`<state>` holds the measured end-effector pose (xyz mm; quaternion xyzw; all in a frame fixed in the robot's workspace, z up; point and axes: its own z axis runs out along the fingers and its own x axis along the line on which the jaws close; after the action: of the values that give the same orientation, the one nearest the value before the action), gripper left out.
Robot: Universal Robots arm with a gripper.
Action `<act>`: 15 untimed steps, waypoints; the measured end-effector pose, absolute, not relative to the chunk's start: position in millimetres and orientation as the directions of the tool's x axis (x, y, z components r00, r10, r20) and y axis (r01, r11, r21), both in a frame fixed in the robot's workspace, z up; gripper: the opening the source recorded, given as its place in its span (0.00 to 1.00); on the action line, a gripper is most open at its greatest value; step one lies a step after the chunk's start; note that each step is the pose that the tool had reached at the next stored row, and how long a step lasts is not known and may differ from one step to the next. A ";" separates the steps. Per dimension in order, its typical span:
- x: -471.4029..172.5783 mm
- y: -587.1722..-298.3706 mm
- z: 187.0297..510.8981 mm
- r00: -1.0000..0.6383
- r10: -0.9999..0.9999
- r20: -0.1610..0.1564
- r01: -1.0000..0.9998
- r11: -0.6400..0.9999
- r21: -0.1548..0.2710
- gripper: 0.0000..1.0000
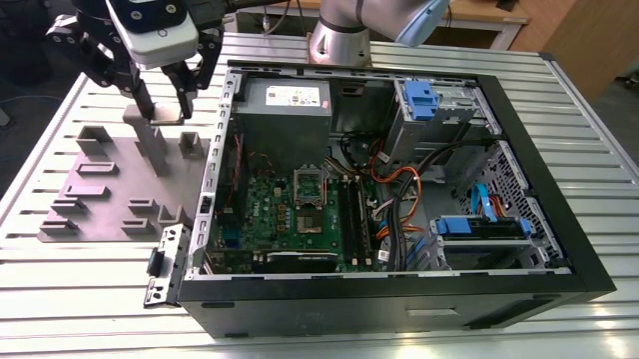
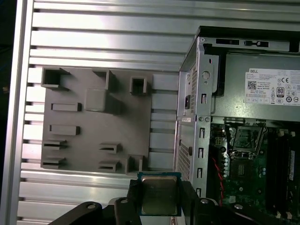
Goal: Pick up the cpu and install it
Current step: 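Pick up the cpu and move it towards the insertion slot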
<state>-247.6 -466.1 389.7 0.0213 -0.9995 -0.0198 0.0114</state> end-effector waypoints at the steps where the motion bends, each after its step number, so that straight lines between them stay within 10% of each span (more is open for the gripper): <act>1: -247.4 -466.1 389.7 -0.999 -0.043 0.022 -0.042 0.998 0.040 0.45; 15: -242.4 -466.2 389.7 -0.999 -0.043 0.022 -0.042 0.998 0.040 0.45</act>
<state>-242.4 -466.2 389.7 0.0212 -0.9995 -0.0198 0.0114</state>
